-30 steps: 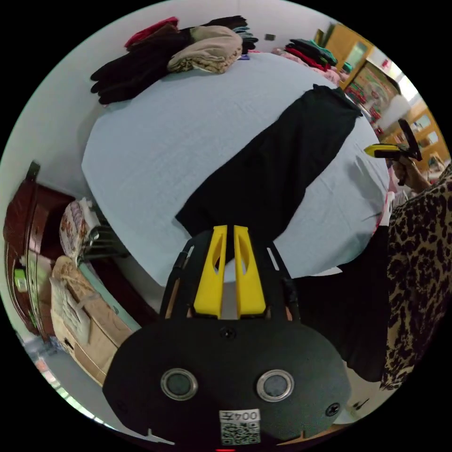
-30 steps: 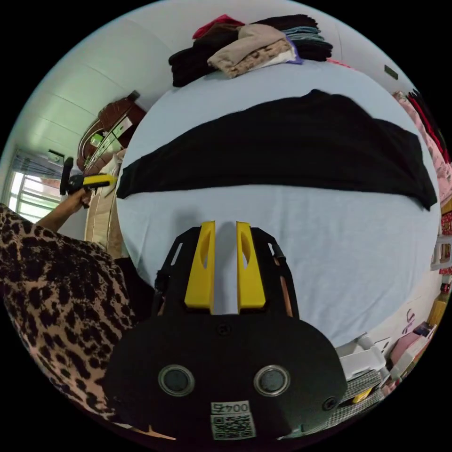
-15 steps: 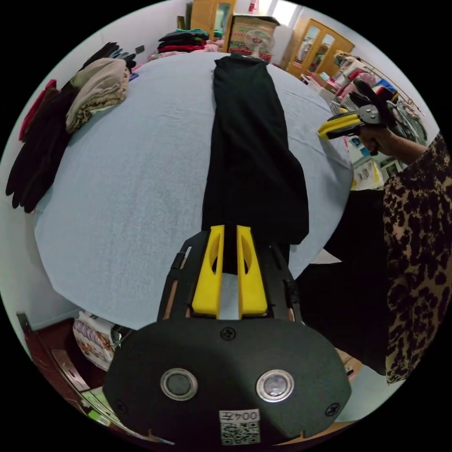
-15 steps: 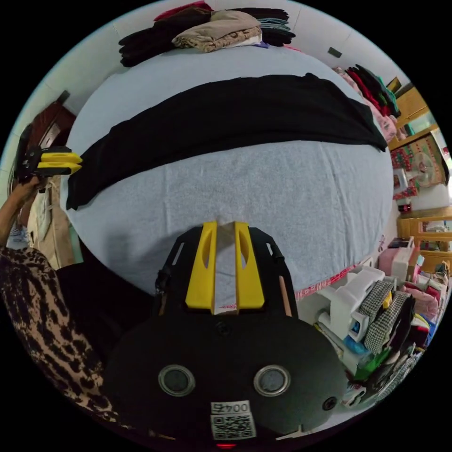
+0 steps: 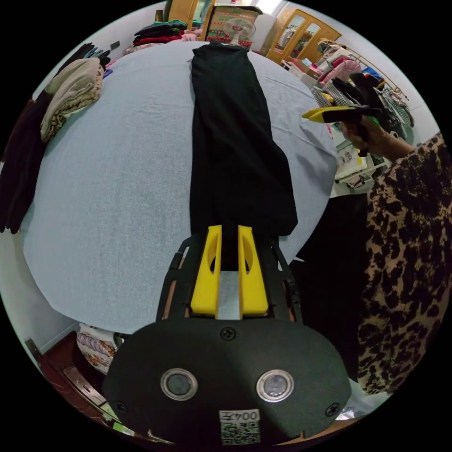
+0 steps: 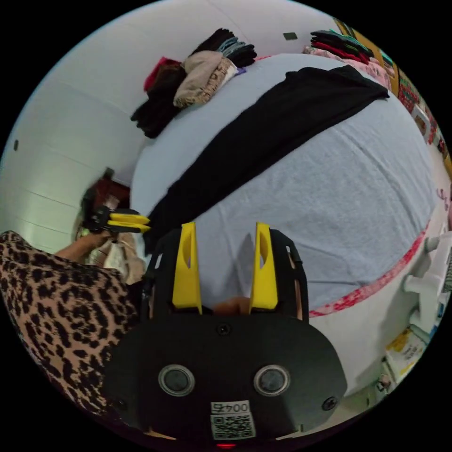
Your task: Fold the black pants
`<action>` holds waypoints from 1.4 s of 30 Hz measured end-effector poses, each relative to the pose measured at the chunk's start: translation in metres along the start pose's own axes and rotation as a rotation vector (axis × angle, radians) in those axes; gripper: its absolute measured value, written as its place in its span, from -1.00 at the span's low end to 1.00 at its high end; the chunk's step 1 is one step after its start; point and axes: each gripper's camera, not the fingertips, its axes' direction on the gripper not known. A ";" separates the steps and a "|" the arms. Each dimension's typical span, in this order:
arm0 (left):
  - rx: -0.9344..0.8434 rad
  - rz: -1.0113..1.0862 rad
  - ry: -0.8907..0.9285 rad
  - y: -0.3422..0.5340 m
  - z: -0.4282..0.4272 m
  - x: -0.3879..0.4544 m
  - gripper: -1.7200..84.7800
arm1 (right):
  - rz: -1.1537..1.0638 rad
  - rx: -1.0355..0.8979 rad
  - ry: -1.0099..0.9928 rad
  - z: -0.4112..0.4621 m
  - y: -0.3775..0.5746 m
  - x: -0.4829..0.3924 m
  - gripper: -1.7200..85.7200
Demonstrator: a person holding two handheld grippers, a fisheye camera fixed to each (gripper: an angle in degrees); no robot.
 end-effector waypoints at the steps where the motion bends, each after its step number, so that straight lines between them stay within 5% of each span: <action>1: -0.005 0.018 0.010 0.000 -0.001 -0.004 -0.89 | 0.013 0.025 -0.076 0.002 0.015 -0.012 -0.57; 23: -0.043 0.185 0.312 -0.003 -0.002 -0.110 -0.92 | 0.458 0.307 -0.204 0.139 0.246 -0.194 -0.75; 29: -0.037 0.165 0.365 -0.001 -0.006 -0.126 -0.92 | 0.431 0.303 -0.205 0.145 0.257 -0.226 -0.94; 42: -0.018 0.236 0.242 0.020 -0.040 -0.129 -0.93 | 0.327 0.198 -0.064 0.148 0.240 -0.304 -0.97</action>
